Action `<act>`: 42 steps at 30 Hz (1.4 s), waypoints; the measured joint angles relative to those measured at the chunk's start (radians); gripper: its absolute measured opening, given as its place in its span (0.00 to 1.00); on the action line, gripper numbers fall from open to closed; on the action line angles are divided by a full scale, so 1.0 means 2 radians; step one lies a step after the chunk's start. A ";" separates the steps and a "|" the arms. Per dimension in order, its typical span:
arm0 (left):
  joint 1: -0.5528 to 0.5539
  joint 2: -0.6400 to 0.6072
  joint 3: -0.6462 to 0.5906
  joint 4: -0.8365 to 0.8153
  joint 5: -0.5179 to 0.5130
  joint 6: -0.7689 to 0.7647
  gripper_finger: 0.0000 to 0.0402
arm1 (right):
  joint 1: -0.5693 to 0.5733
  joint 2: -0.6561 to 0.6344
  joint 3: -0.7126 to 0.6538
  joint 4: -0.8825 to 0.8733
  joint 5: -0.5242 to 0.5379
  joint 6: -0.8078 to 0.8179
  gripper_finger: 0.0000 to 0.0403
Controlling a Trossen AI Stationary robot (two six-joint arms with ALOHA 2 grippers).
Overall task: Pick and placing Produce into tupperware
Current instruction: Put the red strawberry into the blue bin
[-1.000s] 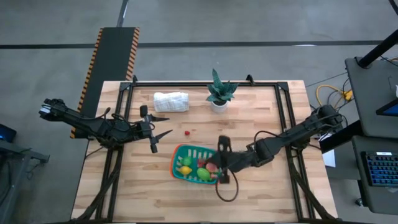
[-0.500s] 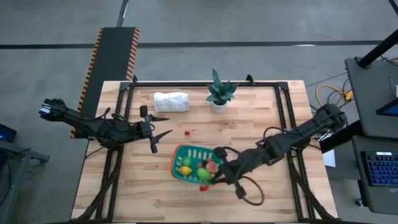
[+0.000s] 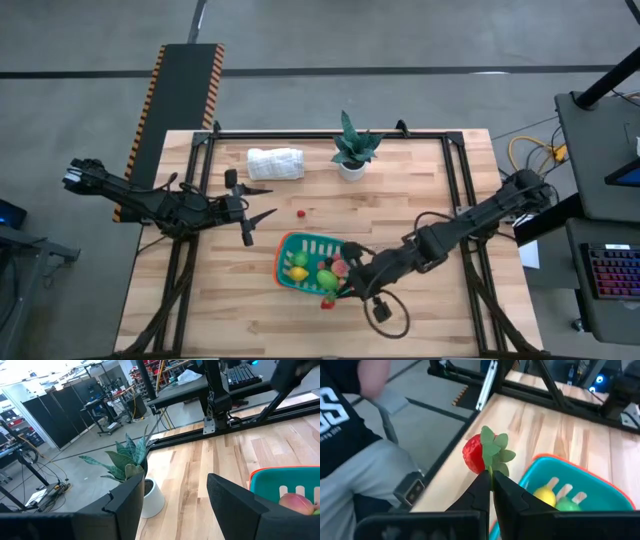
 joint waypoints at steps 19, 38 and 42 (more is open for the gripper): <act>0.000 0.000 0.000 0.000 0.000 0.000 0.50 | -0.056 0.092 -0.003 -0.030 0.094 0.074 0.02; 0.000 0.000 0.000 0.000 0.000 0.001 0.50 | -0.063 0.094 0.012 -0.197 0.146 0.105 0.02; 0.000 0.000 0.000 0.000 0.000 0.001 0.50 | -0.064 0.094 0.012 -0.214 0.146 0.105 0.02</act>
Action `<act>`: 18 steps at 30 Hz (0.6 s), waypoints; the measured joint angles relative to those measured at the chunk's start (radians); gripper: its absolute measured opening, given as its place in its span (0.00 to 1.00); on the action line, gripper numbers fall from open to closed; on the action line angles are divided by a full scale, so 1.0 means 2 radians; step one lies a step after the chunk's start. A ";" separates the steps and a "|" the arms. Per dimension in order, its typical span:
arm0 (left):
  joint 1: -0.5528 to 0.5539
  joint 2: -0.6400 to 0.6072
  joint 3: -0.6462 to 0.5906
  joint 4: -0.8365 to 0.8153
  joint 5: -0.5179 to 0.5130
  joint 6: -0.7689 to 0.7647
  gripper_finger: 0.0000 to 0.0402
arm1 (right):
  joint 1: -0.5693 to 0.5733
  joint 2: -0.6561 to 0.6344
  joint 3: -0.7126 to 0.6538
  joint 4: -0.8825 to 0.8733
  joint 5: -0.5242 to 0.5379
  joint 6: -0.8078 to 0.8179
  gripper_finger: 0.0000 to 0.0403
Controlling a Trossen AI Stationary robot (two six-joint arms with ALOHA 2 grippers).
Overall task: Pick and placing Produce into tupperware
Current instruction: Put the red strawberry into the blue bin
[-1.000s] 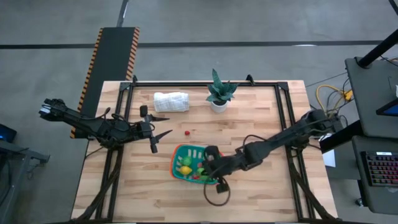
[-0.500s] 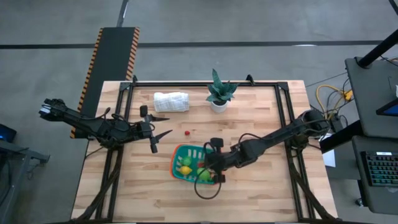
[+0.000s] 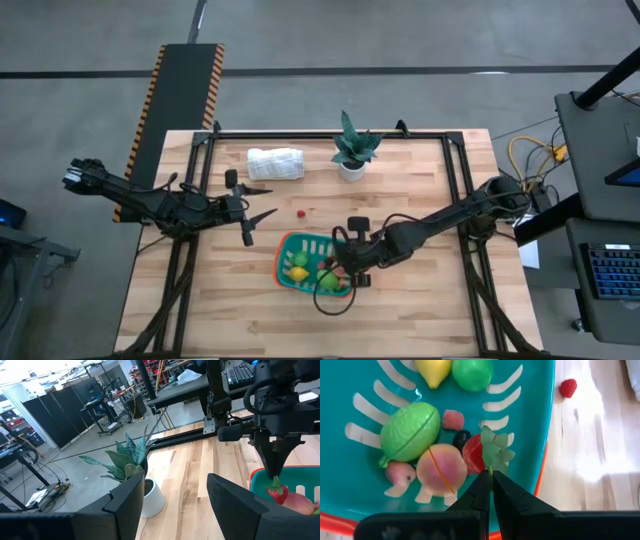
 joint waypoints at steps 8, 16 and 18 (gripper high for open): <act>0.000 0.000 0.000 0.000 0.000 0.000 0.50 | 0.000 0.000 0.000 -0.007 0.000 0.000 0.02; 0.000 0.000 0.000 0.000 0.000 0.000 0.50 | 0.000 0.000 0.000 -0.007 -0.001 -0.002 0.06; 0.000 0.000 0.000 0.000 0.000 0.000 0.50 | 0.000 0.000 0.000 -0.007 -0.001 -0.002 0.10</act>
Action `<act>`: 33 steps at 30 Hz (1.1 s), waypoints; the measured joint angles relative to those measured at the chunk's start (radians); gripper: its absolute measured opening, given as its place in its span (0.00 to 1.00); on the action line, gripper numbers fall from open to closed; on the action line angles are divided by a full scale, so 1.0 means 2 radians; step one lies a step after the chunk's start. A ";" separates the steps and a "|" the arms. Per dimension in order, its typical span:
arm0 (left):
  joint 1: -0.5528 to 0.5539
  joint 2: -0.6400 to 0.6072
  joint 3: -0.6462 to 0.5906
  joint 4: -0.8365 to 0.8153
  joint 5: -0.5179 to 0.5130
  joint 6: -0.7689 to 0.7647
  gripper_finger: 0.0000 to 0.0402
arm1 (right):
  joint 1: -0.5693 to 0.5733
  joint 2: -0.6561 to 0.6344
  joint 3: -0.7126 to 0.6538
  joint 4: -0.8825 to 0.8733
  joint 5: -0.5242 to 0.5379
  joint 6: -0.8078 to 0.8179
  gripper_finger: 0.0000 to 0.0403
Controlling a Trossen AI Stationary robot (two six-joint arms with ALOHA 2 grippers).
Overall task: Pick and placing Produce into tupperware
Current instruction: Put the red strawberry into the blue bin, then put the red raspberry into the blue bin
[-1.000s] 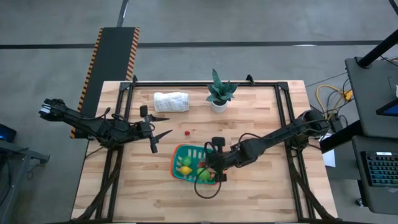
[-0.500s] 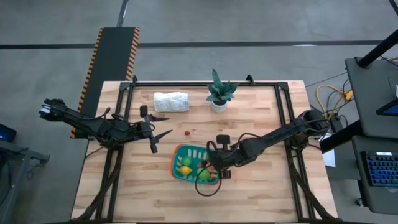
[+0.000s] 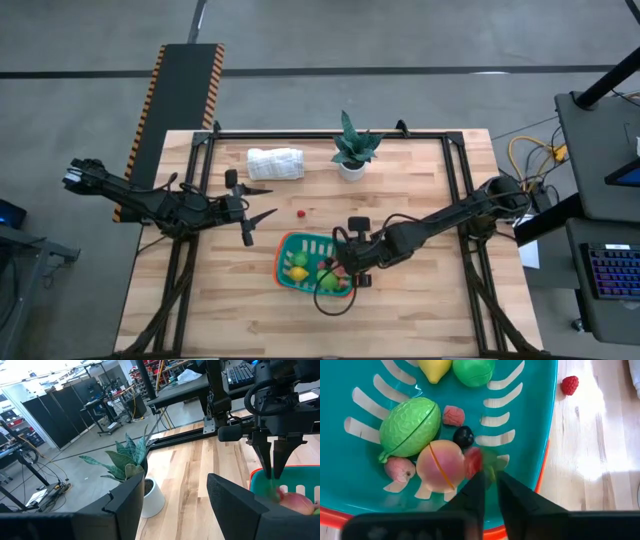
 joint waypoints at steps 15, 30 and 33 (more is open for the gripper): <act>0.000 0.000 0.000 0.000 0.000 -0.001 0.50 | -0.011 -0.033 0.000 0.200 -0.001 -0.085 0.62; 0.000 0.000 0.000 -0.005 0.000 -0.001 0.50 | -0.107 -0.190 -0.075 0.249 -0.217 -0.203 0.74; 0.000 0.000 -0.002 -0.005 0.000 -0.004 0.50 | -0.118 -0.262 -0.124 0.253 -0.203 -0.203 0.71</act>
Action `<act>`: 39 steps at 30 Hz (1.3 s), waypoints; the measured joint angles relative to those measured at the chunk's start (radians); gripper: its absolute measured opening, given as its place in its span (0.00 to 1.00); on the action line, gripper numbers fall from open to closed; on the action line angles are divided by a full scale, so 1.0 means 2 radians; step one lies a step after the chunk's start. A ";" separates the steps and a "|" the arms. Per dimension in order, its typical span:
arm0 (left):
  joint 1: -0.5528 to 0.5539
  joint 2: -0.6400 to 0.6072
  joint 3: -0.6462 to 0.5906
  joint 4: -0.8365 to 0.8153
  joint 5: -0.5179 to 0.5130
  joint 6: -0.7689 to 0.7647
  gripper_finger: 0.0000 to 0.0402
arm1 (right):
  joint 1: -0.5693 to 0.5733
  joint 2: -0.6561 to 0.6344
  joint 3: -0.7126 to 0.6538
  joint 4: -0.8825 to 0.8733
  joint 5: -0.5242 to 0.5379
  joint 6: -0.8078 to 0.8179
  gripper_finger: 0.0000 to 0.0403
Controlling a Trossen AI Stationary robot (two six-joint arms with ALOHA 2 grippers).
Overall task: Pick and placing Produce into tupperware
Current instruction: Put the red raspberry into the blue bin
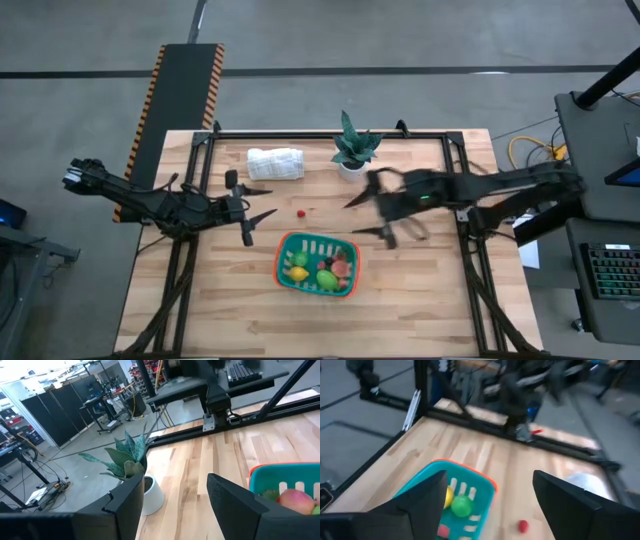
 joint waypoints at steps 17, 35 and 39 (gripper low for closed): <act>0.000 0.000 -0.021 0.006 -0.002 -0.016 0.50 | -0.002 -0.319 -0.299 0.134 0.055 0.067 0.60; 0.000 0.000 -0.021 0.005 -0.010 -0.039 0.50 | -0.034 -0.451 -0.429 0.190 0.117 0.029 0.53; 0.000 0.000 -0.021 0.005 -0.010 -0.039 0.50 | -0.037 -0.468 -0.414 0.160 0.124 0.029 0.45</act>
